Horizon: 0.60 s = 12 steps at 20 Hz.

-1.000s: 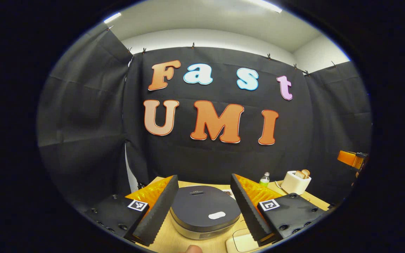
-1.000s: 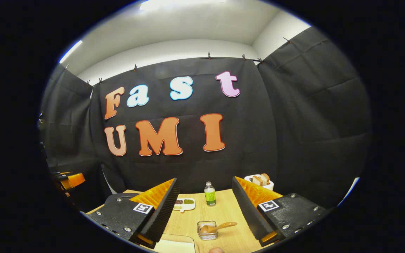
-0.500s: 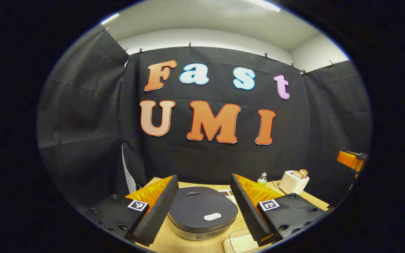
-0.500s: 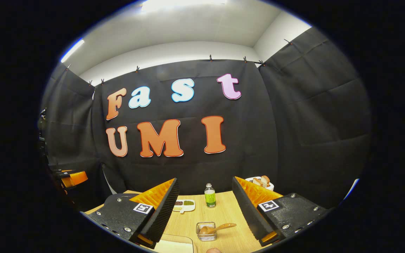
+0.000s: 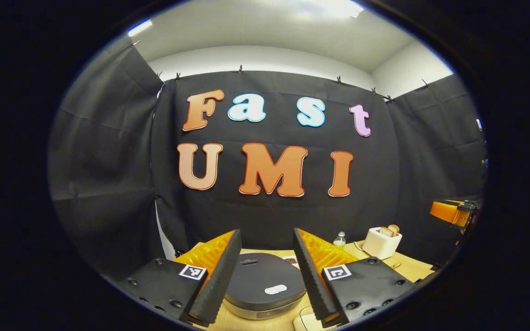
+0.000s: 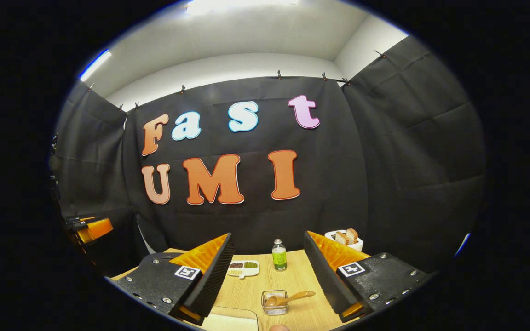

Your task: Close the left gripper, press the button to open the rice cooker; take a wooden spoon from the chopstick holder with the right hand, scoop a spoonful of rice and pour it into the rice cooker, then put the wooden spoon back into the chopstick holder.

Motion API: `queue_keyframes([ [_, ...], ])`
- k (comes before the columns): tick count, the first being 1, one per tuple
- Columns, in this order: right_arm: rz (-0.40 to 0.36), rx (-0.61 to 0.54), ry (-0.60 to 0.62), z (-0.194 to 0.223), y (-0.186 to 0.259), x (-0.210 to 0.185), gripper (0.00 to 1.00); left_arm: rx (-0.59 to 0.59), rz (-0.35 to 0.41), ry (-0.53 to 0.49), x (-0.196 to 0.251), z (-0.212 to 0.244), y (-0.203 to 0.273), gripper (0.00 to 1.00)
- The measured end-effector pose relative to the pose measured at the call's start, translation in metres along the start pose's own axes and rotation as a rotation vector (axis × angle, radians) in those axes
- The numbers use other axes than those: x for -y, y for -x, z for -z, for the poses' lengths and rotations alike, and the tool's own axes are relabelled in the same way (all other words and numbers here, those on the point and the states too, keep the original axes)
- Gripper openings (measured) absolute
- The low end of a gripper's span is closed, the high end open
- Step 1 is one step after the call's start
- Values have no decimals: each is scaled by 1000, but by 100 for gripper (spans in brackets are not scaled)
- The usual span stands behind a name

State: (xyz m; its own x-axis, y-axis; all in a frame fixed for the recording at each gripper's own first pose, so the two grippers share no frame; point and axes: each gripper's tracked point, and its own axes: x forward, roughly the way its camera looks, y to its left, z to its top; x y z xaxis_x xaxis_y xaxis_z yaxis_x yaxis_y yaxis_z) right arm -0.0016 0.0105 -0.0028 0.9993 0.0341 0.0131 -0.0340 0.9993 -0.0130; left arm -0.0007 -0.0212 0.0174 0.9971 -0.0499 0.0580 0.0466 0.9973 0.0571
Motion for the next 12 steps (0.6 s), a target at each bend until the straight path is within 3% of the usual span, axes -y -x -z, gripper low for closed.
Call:
queue_keyframes([
  [3, 28, 15, 25, -4, 1, 6, 93, -5, 2, 7, 1, -2, -2, 77],
  [5, 21, 13, 32, -1, 2, 3, 94, -38, 1, 34, 1, 10, -5, 35],
  [8, 5, 2, 32, 1, 3, 1, 94, -128, -36, 16, -4, 30, -6, 35],
  [11, 10, 2, 35, 2, 3, 3, 94, -145, 15, 78, 8, 35, -10, 36],
  [12, 6, -1, 34, 3, 4, 3, 94, -183, 11, 77, 7, 46, -12, 5],
])
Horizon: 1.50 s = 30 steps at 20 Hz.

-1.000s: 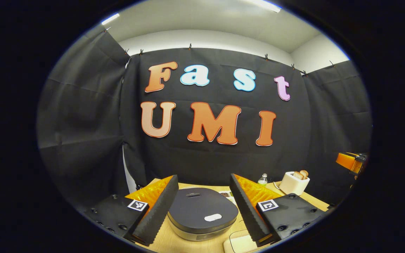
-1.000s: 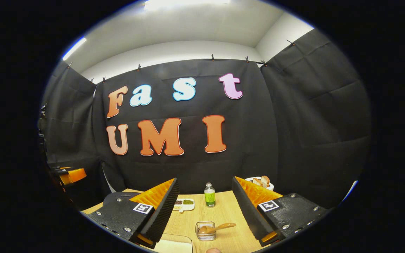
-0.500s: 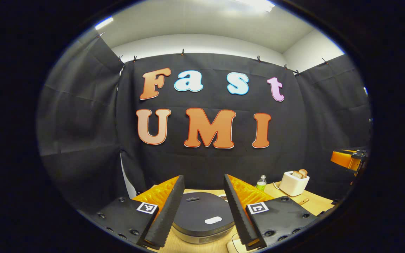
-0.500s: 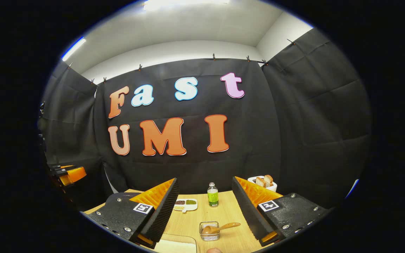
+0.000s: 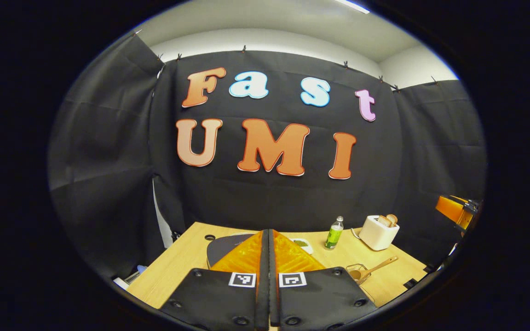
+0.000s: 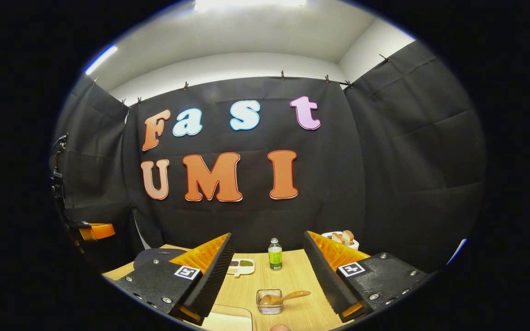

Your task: Close the left gripper, press the button to open the rice cooker; take a wooden spoon from the chopstick holder with the right hand, scoop a spoonful of rice and pour it into the rice cooker, then put the wooden spoon back into the chopstick holder.

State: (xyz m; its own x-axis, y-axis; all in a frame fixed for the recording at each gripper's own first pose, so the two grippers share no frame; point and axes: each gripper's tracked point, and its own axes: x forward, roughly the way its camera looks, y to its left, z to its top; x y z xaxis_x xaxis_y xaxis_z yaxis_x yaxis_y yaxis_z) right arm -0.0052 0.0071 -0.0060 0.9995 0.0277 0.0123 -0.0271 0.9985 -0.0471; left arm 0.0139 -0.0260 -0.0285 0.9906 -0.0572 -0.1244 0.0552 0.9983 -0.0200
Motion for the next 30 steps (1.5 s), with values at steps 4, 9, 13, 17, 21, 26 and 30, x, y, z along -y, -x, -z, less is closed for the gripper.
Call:
queue_keyframes([
  [4, 6, 6, -3, -1, 1, 5, 94, -51, 22, -55, 5, 13, -8, 7],
  [9, -6, -12, -35, 7, 0, 6, 94, -159, 101, -71, 24, 41, -24, 5],
  [13, 4, -23, -48, 13, -3, 12, 94, -239, 123, -67, 27, 66, -41, 5],
  [17, 11, -27, -59, 16, -6, 17, 94, -313, 96, -88, 19, 94, -59, 1],
  [21, 12, -40, -54, 22, -9, 18, 93, -394, 102, -75, 19, 123, -71, 5],
  [26, 11, -51, -55, 29, -13, 20, 94, -462, 71, -80, 9, 148, -82, 0],
  [30, 18, -60, -75, 35, -18, 24, 94, -490, 70, -103, 7, 158, -83, 5],
])
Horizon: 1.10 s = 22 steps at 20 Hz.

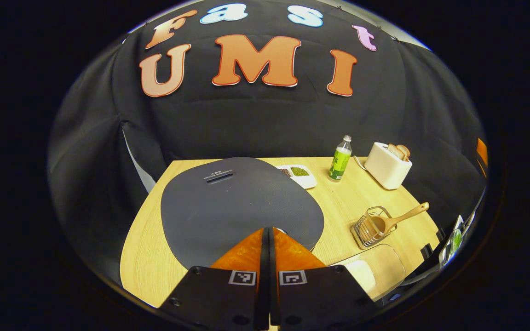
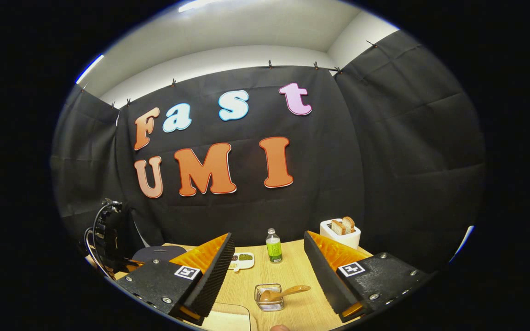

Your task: Close the left gripper, press the button to open the rice cooker; take a wooden spoon from the chopstick holder with the right hand, scoop a spoonful of rice and pour it into the rice cooker, then put the wooden spoon back into the chopstick holder.

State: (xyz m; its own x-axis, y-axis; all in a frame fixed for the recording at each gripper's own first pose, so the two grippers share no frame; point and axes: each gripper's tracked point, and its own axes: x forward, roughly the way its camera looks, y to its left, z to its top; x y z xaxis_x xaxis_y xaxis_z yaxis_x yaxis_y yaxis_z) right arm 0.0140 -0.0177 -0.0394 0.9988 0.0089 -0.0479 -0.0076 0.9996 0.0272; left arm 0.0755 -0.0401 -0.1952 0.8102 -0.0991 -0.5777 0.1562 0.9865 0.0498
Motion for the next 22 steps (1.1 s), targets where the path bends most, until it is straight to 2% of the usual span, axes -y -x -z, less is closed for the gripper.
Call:
queue_keyframes([
  [2, -4, -9, -9, 4, -2, -2, 94, 7, -6, -13, 0, -2, -2, 1],
  [3, -8, -15, -11, 6, -2, -3, 94, -3, -14, -11, 0, 0, -1, 5],
  [5, -18, -22, -12, 9, -4, -6, 94, -13, -28, 3, 2, 1, -2, 5],
  [6, -25, -23, -15, 9, -4, -7, 94, -20, -34, -3, 4, 4, -1, 1],
  [9, -38, -32, -28, 12, -2, -8, 94, 16, -70, -44, 4, 10, 0, 5],
  [10, -35, -35, -25, 12, -1, -6, 94, 51, -75, -40, 6, 4, -3, 10],
  [11, -28, -35, -20, 12, 0, -3, 94, 49, -68, -27, 7, 7, -2, 2],
  [13, -21, -32, -9, 10, 4, 2, 94, 70, -58, 1, 4, 0, 1, 10],
  [15, -17, -29, 1, 7, 7, 8, 94, 46, -90, -2, -1, -4, 13, 1],
  [16, -8, -27, 4, 7, 8, 13, 94, 99, -122, -36, -4, -22, 28, 1],
  [18, 9, -19, 1, 3, 8, 20, 94, 284, -245, -103, -25, -83, 68, 5],
  [19, 10, -16, -1, 4, 7, 20, 94, 356, -259, -99, -28, -107, 91, 9],
  [20, 12, -13, -2, 3, 7, 20, 94, 414, -227, -65, -21, -121, 119, 4],
  [22, 16, -4, 11, 6, 4, 22, 94, 493, -162, 3, -12, -127, 159, 4],
])
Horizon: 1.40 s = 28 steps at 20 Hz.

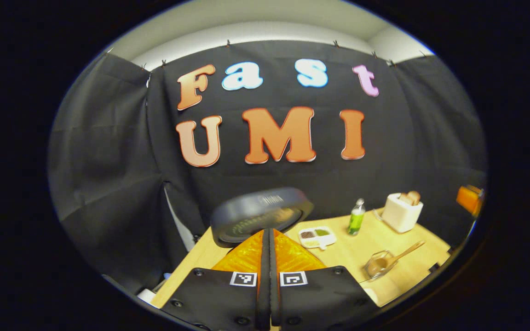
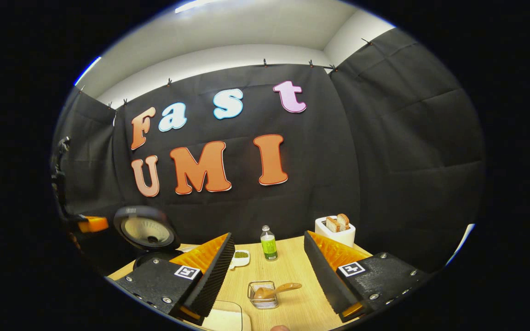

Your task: Close the left gripper, press the button to open the rice cooker; take a wooden spoon from the chopstick holder with the right hand, scoop a spoonful of rice and pour it into the rice cooker, then put the wooden spoon back into the chopstick holder.

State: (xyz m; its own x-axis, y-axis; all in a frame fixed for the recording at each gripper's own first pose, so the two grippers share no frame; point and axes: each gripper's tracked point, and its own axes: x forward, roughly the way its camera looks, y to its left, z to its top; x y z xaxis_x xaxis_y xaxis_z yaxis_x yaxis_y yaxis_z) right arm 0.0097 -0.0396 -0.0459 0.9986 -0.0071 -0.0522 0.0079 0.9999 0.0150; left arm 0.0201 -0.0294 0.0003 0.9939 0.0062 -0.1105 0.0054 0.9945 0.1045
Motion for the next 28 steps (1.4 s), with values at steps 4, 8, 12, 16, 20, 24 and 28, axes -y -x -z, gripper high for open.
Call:
queue_keyframes([
  [4, 11, -3, 35, 14, -8, 1, 94, 84, -38, 32, -27, -22, 29, 4],
  [8, 48, -8, -20, 36, -24, 13, 94, 113, -51, 15, -36, -27, 43, 8],
  [12, 102, -28, -23, 74, -42, 27, 94, 137, -67, 15, -44, -30, 55, 5],
  [16, 129, -91, -25, 124, -57, 34, 94, 170, -65, 23, -50, -34, 60, 36],
  [20, 166, -116, -31, 162, -68, 42, 93, 159, -89, 38, -58, -29, 63, 38],
  [24, 163, -156, -65, 193, -74, 40, 94, 161, -43, 70, -53, -23, 60, 82],
  [28, 166, -187, -85, 214, -79, 40, 94, 163, -62, 70, -62, -22, 58, 97],
])
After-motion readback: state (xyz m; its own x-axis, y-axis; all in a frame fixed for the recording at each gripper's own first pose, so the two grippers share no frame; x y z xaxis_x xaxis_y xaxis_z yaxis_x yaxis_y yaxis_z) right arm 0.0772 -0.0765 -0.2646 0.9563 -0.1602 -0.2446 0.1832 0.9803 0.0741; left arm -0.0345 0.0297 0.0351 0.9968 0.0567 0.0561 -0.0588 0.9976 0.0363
